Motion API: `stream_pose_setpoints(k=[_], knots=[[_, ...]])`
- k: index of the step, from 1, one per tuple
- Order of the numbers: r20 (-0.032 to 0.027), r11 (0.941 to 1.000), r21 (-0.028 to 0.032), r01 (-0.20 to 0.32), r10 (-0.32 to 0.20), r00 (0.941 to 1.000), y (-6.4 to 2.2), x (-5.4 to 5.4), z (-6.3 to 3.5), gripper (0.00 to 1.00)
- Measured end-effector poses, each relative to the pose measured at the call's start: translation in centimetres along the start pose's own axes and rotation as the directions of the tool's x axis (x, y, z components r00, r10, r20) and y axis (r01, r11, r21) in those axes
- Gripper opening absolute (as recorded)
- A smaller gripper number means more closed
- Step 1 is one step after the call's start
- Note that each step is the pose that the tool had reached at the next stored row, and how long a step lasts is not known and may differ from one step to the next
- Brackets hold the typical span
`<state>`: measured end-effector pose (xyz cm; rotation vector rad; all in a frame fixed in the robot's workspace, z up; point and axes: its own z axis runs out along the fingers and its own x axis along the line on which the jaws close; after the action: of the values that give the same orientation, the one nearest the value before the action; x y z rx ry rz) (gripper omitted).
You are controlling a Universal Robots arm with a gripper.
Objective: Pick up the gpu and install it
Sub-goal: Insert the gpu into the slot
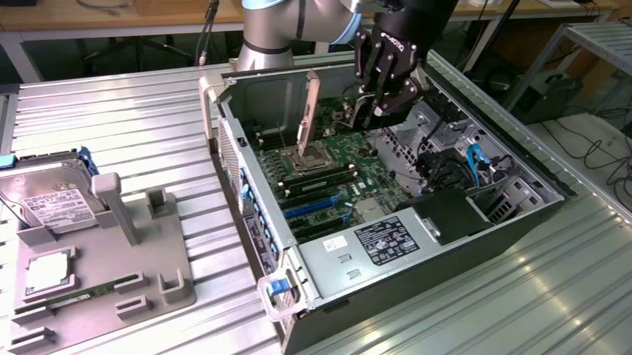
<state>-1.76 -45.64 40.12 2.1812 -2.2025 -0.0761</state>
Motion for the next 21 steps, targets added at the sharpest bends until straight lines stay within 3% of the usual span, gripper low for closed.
stream_pose_setpoints(k=[21], knots=[[0.0001,1.0,-0.0016,0.0,0.0,1.0,-0.06,0.0,0.89,0.28]])
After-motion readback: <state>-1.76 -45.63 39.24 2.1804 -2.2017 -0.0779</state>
